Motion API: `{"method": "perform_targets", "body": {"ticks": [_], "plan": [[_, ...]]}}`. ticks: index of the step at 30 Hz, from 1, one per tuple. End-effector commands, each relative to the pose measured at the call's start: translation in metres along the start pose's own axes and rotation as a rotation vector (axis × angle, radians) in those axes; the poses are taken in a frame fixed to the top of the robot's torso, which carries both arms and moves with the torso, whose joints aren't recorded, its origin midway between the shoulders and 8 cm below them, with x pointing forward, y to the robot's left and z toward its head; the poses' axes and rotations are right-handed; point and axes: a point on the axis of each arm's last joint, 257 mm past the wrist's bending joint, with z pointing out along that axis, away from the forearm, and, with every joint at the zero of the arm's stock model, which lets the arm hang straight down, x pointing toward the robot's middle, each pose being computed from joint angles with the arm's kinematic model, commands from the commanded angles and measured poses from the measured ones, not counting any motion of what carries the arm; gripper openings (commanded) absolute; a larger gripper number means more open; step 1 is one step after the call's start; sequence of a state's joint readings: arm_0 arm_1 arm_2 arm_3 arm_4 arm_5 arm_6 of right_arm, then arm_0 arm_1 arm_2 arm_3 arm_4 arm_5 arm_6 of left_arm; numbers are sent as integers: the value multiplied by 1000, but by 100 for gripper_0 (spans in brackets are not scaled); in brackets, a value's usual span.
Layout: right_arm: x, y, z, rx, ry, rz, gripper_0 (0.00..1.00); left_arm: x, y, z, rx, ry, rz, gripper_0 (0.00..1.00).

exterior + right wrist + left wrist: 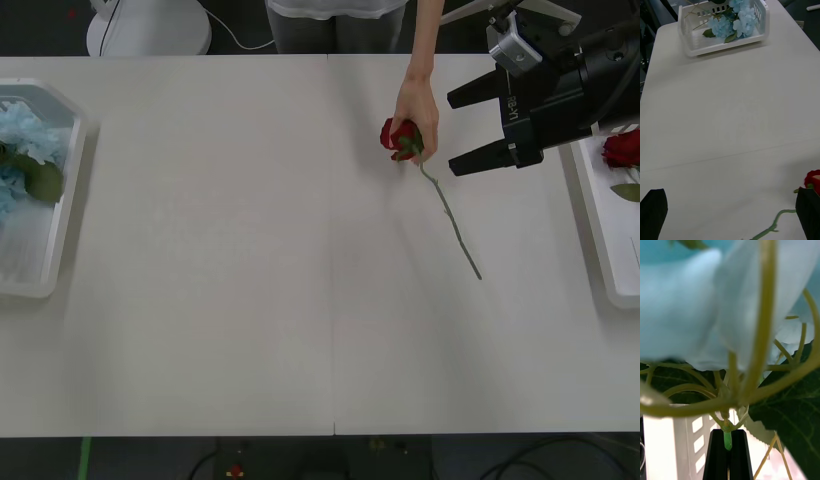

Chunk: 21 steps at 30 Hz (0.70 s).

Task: Put the red flowers into the right box and the blue flowers into the left box

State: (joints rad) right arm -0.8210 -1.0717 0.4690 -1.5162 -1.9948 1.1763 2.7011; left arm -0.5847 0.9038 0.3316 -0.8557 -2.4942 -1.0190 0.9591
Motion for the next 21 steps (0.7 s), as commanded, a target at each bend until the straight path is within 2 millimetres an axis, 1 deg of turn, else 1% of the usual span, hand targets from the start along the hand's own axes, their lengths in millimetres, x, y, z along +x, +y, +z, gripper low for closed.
{"method": "perform_targets", "body": {"ticks": [1, 3, 4, 6, 7, 10, 12, 13, 15, 17, 19, 21], "plan": [[4, -2, -11, 21, 28, -20, 99, 1, 41, -13, -91, -11, 56, 66], [4, -2, -11, 21, 28, -20, 99, -1, 42, -14, -92, -19, 57, 89], [4, -2, -11, 21, 28, -20, 99, 0, 42, -14, -91, -19, 56, 92], [4, -2, -11, 21, 28, -20, 99, -10, 45, -20, -91, -45, 54, 99], [4, -2, -11, 21, 28, -20, 99, -12, 44, -21, -87, -49, 54, 99], [4, -2, -11, 21, 28, -20, 99, -23, 42, -35, -54, -68, 30, 100], [4, -2, -11, 21, 28, -20, 99, -33, 37, -50, -8, -89, 3, 100], [4, -2, -11, 21, 28, -20, 99, -37, 36, -54, 2, -98, -3, 100], [4, -2, -11, 21, 28, -20, 99, -48, 28, -67, 51, -131, -21, 100], [4, -2, -11, 21, 28, -20, 99, -58, 20, -73, 83, -156, -22, 100], [4, -2, -11, 21, 28, -20, 99, -61, 16, -81, 120, -173, -33, 100], [4, -2, -11, 21, 28, -20, 99, -64, 7, -83, 165, -198, -54, 100]]}}
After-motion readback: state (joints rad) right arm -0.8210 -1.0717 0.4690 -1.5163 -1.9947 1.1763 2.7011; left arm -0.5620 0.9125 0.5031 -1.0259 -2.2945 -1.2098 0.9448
